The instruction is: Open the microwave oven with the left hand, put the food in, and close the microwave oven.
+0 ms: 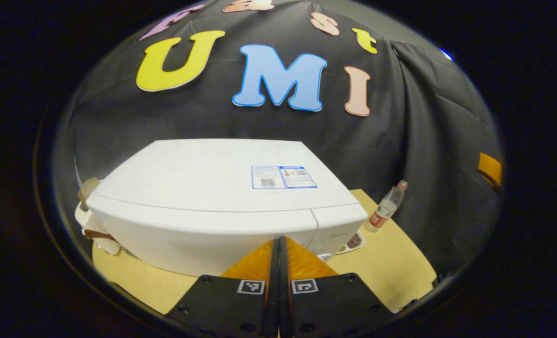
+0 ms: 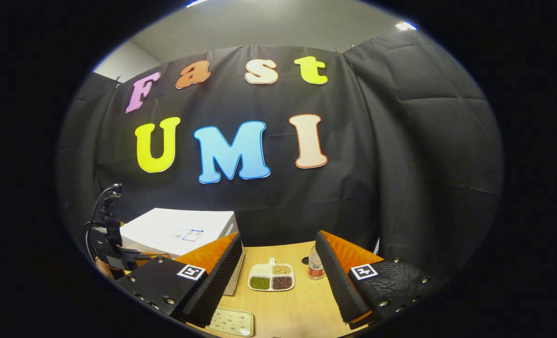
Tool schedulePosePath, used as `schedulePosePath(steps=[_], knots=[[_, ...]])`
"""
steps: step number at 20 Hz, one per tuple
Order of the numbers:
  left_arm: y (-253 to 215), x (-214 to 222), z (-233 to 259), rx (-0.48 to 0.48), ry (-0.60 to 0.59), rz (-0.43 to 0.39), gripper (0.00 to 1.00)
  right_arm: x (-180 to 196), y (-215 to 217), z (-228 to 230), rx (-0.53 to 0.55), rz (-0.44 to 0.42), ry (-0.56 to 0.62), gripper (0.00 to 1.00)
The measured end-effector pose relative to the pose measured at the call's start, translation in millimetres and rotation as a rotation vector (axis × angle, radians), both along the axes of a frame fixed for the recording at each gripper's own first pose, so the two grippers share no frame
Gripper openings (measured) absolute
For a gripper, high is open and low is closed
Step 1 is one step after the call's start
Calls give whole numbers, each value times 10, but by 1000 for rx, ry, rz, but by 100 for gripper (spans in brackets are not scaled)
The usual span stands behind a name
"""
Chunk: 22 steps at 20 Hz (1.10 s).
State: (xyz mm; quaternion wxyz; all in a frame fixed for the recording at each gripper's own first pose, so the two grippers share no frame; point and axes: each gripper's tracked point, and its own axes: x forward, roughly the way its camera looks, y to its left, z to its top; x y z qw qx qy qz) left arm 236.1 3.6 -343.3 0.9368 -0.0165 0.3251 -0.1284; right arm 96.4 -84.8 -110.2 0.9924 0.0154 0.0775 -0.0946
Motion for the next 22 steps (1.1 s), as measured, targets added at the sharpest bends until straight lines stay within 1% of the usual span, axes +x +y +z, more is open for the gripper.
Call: schedulePosePath(steps=[2, 4, 6, 9, 11, 12, 14, 16, 17, 20, 21, 22], knots=[[7, 13, 22, 10, -11, -21, 7, -6, -11, 36, -14, 0, -7, 97], [13, 9, 15, 8, -5, -19, 7, -37, -31, 40, -20, -4, -10, 97], [28, 1, 33, 29, -15, -11, 7, -60, -65, 57, -19, -11, -14, 97], [90, -20, 317, 74, -104, 2, 7, -85, -76, 68, -22, -6, -16, 97], [153, -113, 590, 64, -160, 25, 8, -101, -51, 103, -24, 3, -25, 97], [183, -139, 722, 58, -185, 42, 35, -106, -21, 112, -26, 10, -26, 97], [309, -224, 1067, 64, -244, 81, 75, -111, 53, 135, -30, 33, -30, 96], [395, -285, 1481, 67, -320, 107, 92, -93, 133, 204, -39, 56, -37, 96], [436, -306, 1697, 63, -353, 116, 87, -78, 152, 243, -38, 69, -37, 96], [498, -314, 2434, 52, -462, 142, 87, -16, 244, 486, -23, 100, -72, 97], [500, -331, 2652, 63, -490, 142, 87, 3, 279, 550, -22, 113, -80, 97], [457, -360, 2904, 73, -519, 125, 89, 10, 313, 619, -20, 122, -85, 97]])
